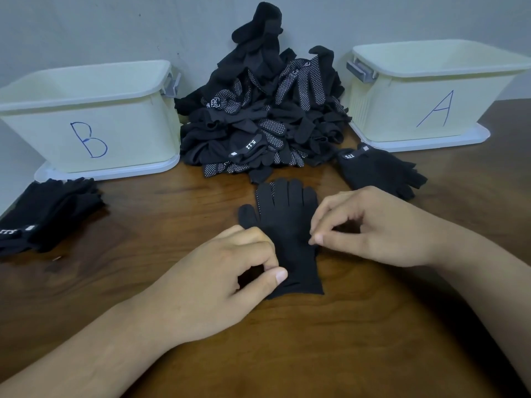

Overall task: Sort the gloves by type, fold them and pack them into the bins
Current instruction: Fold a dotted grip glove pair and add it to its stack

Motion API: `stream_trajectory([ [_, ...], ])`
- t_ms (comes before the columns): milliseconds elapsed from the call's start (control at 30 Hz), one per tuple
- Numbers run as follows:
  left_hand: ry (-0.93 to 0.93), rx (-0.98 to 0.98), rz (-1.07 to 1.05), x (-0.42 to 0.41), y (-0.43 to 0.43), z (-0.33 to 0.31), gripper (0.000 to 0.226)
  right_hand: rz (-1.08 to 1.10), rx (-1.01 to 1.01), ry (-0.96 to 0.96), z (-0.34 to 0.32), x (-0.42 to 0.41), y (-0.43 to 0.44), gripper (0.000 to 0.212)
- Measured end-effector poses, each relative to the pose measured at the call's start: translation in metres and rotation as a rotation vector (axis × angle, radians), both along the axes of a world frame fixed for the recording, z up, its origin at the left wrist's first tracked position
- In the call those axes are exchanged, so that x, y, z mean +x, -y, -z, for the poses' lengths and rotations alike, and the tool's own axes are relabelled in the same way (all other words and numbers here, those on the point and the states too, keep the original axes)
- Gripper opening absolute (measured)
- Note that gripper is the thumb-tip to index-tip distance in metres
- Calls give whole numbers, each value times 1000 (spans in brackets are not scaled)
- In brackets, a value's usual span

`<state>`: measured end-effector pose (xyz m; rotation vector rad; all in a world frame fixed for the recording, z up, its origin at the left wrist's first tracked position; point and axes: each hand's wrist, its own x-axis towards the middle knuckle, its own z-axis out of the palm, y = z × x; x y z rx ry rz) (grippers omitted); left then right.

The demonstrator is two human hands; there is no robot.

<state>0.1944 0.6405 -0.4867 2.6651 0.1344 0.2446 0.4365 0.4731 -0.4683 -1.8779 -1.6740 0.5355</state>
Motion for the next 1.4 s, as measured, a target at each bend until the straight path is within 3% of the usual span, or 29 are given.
stream_trajectory([
  [167,169,-191,-137,5,2,2,29,206,169,115,21,-5,-17,29],
  [267,263,-163,-325,24,-13,0,17,249,202,165,29,-4,-22,20],
  [400,219,-110,-452,73,-48,0,9,234,142,160,31,-3,-21,25],
  [533,140,-105,-511,110,-57,11,16,208,105,143,28,-3,-19,31],
  [667,148,-91,-487,111,-57,14,9,178,55,172,26,-3,-15,33],
  [1233,263,25,-480,101,-60,18,14,194,18,201,21,-8,-14,34],
  [1400,224,153,-205,63,-39,5,17,251,193,199,27,-7,-16,25],
])
